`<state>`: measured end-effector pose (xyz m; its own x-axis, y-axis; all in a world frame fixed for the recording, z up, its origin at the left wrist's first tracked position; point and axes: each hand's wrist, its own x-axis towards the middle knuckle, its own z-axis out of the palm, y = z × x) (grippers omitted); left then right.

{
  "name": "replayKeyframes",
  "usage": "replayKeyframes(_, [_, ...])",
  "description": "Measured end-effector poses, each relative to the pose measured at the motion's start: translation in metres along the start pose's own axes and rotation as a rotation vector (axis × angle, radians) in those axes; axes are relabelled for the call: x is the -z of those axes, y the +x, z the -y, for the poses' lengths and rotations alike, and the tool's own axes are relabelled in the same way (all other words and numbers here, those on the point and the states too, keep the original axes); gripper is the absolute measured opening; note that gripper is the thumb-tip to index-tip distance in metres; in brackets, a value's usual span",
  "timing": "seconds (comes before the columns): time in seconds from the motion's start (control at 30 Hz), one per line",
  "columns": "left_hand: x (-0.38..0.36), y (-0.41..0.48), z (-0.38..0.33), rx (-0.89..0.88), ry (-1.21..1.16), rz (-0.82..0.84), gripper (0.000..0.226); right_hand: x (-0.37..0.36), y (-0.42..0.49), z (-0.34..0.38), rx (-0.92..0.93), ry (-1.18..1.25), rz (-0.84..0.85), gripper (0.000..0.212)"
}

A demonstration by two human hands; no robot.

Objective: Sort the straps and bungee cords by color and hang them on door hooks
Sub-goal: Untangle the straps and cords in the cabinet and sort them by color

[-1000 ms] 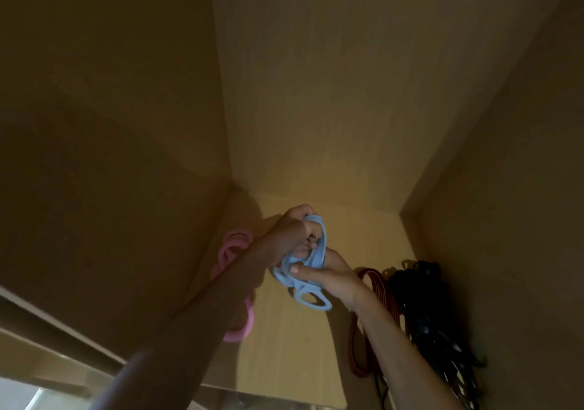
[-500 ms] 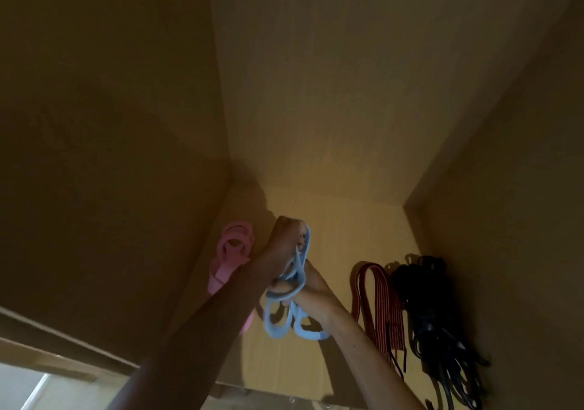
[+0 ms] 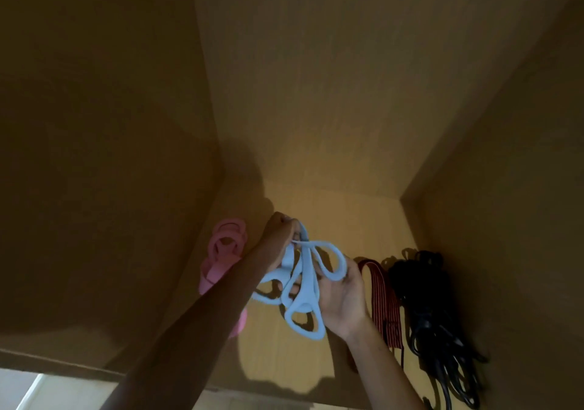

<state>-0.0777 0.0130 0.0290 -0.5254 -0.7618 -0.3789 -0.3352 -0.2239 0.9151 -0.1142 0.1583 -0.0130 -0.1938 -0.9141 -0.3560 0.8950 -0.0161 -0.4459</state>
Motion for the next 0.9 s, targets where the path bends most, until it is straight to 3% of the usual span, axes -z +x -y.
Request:
replayKeyframes(0.1, [0.001,0.005,0.0,-0.035,0.039,0.014,0.03,-0.003,0.0,0.005,-0.052,-0.198,0.032,0.076])
replayKeyframes(0.17, [0.001,0.004,0.002,-0.063,0.068,0.075,0.025,-0.012,0.006,0.005,-0.043,-0.533,-0.005,0.058])
replayKeyframes(0.23, [0.003,0.003,0.003,-0.067,0.074,0.124,0.019,-0.02,0.01,0.006,-0.062,-0.696,-0.038,0.049])
replayKeyframes(0.3, [0.004,0.003,0.001,-0.089,0.069,0.142,0.018,-0.024,0.011,0.009,-0.082,-0.688,-0.015,0.046])
replayKeyframes(0.4, [0.005,0.006,-0.001,-0.122,0.079,0.119,0.021,-0.021,0.011,0.013,-0.089,-0.481,0.06,0.052])
replayKeyframes(0.5, [0.003,0.009,0.001,-0.122,0.074,0.099,0.019,-0.022,0.017,0.009,-0.048,-0.625,0.05,0.046])
replayKeyframes(0.6, [-0.006,0.012,0.004,-0.055,0.01,0.129,0.011,-0.028,0.021,0.004,0.057,-0.862,-0.031,0.029])
replayKeyframes(0.77, [-0.013,0.014,-0.004,0.015,0.017,0.088,0.021,-0.04,0.028,-0.011,0.117,-0.97,-0.344,0.011])
replayKeyframes(0.83, [-0.007,0.016,-0.004,0.086,-0.047,0.067,0.023,-0.041,0.026,-0.012,0.093,-1.1,-0.429,0.018])
replayKeyframes(0.9, [0.004,0.018,0.001,0.152,-0.223,0.161,0.013,-0.04,0.025,-0.007,0.078,-1.118,-0.467,0.023])
